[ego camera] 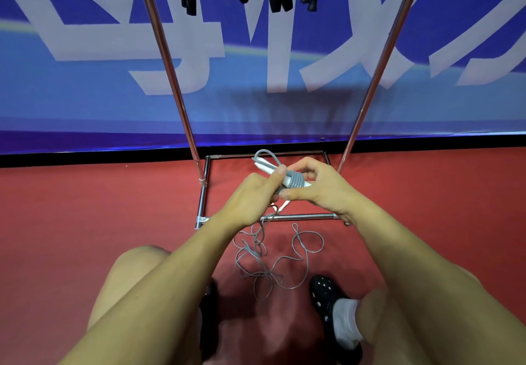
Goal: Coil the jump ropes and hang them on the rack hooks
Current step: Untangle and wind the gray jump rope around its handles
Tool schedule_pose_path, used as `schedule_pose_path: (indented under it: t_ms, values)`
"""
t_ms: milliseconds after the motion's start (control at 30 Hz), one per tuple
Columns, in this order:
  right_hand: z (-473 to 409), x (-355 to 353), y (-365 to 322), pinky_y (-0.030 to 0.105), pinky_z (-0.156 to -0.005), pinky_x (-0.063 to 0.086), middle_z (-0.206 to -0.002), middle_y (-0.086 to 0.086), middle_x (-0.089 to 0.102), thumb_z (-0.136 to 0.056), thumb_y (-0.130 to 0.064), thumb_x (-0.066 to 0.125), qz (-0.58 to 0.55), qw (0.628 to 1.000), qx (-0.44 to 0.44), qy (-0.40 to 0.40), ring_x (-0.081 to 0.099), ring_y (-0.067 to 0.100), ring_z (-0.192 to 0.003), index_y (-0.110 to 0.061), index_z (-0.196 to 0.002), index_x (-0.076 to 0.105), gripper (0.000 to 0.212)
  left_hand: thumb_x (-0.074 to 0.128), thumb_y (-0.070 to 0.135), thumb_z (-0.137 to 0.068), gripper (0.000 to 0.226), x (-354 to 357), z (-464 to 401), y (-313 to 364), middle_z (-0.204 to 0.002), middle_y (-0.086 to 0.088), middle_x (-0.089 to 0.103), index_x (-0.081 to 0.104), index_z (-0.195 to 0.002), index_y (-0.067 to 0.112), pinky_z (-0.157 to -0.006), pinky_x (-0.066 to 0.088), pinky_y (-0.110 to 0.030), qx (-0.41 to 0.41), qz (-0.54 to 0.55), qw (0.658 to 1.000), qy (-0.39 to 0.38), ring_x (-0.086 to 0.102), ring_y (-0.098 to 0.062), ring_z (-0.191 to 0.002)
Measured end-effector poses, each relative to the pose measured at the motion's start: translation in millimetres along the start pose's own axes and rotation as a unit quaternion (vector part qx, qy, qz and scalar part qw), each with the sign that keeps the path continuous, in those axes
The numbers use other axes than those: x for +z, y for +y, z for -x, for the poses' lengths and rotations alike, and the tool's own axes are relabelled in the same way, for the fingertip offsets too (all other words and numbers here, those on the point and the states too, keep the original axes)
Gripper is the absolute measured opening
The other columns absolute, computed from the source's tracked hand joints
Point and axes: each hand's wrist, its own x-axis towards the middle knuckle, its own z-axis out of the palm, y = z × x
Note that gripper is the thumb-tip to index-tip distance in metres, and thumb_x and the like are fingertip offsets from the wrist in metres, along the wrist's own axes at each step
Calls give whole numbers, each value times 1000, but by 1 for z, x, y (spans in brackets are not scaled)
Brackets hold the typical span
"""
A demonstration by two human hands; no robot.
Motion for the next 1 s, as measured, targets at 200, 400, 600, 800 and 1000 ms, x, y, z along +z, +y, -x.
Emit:
schedule_pose_path:
  t_ms: [200,400,600,800,1000]
  values:
    - [4,5,-4,34,-69,58,-87,5,70,-75,3,86,-82,994,42,-55,62,18,-71,-14,-106,54,48,46,46,-106,63,1,-1,-3,-48,4,22,28,-52,21,-46,15,-27,-8,16,1000,4,15,-13,-48]
    - [10,5,-10,22,-47,38,-78,10,45,-93,-22,72,-144,971,118,-153,37,10,-52,-13,-102,72,12,48,45,-106,67,-1,-1,-4,-49,2,24,31,-45,25,-48,16,-29,-15,13,1000,8,16,-15,-49]
    - [13,0,-12,35,-66,63,-103,9,69,-90,-24,64,-241,950,126,-152,72,22,-79,-9,-123,62,37,49,52,-104,66,-6,-3,-1,-51,-1,24,33,-46,24,-50,15,-32,-29,22,999,2,16,-19,-52]
    - [7,4,-2,27,-48,50,-88,14,63,-98,-8,64,-130,986,47,-95,65,19,-64,-6,-124,56,27,50,58,-101,61,-6,-6,-4,-53,0,24,34,-52,24,-49,12,-31,-78,37,996,-23,14,-19,-53]
    - [-2,1,5,28,-52,46,-92,16,67,-96,-9,69,-113,993,20,-39,57,19,-65,-11,-123,56,30,50,81,-83,64,-5,-7,-11,-54,4,40,62,-75,18,-72,46,-36,-132,37,990,-37,49,-16,-53]
